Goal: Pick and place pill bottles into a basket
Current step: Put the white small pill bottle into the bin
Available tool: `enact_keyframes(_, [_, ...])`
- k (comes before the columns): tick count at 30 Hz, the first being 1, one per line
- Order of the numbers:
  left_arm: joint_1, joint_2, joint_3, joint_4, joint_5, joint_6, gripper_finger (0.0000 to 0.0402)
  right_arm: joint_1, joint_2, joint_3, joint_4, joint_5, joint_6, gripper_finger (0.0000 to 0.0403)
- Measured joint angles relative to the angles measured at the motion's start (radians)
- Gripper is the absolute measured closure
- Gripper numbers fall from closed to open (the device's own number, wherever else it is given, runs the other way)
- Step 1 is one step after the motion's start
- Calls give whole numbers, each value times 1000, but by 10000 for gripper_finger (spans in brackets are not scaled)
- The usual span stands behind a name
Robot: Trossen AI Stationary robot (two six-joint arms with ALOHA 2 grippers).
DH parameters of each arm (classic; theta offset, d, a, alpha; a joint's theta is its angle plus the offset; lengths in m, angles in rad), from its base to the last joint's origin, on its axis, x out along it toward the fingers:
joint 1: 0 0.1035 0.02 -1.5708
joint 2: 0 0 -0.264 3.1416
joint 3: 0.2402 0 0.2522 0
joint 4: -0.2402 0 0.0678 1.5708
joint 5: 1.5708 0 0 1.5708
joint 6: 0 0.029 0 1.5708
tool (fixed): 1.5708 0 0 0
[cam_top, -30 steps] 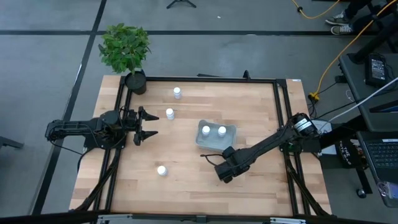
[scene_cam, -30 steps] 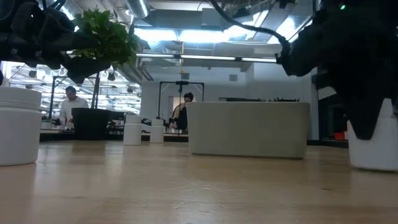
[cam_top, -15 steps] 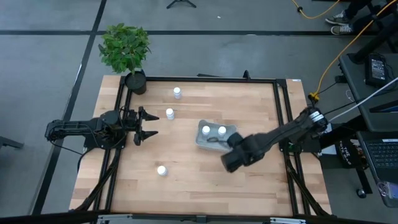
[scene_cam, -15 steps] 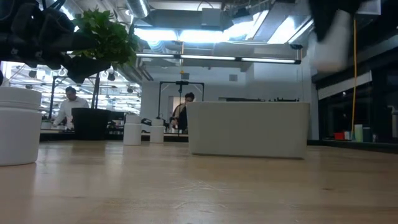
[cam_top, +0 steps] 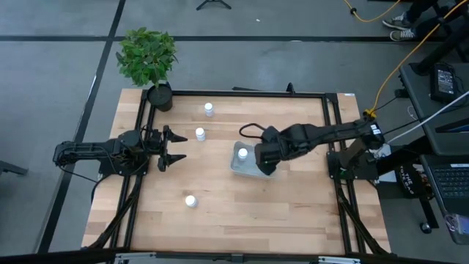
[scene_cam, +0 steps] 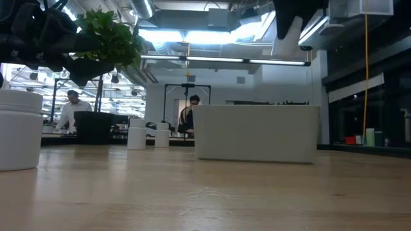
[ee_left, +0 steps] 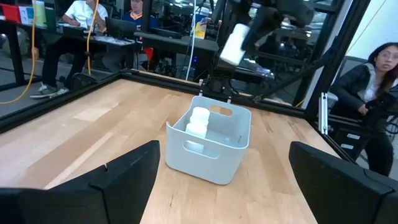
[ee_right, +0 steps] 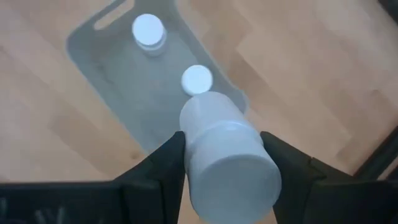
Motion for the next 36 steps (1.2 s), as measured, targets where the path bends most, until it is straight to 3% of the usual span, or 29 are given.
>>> enact_keyframes(6, [0,0,0,0,3,0,52,-37,3,-95,106,-12,-78,233])
enact_keyframes(12, [0,0,0,0,4,0,52,-47,4,-218,243,-107,-118,233])
enact_keyframes(19, [0,0,0,0,3,1,52,-56,4,-364,285,-164,-118,233])
enact_keyframes(26, [0,0,0,0,2,1,52,-88,4,-432,430,-203,-167,233])
enact_keyframes(36, [0,0,0,0,-1,1,52,-144,4,-508,454,-218,-192,233])
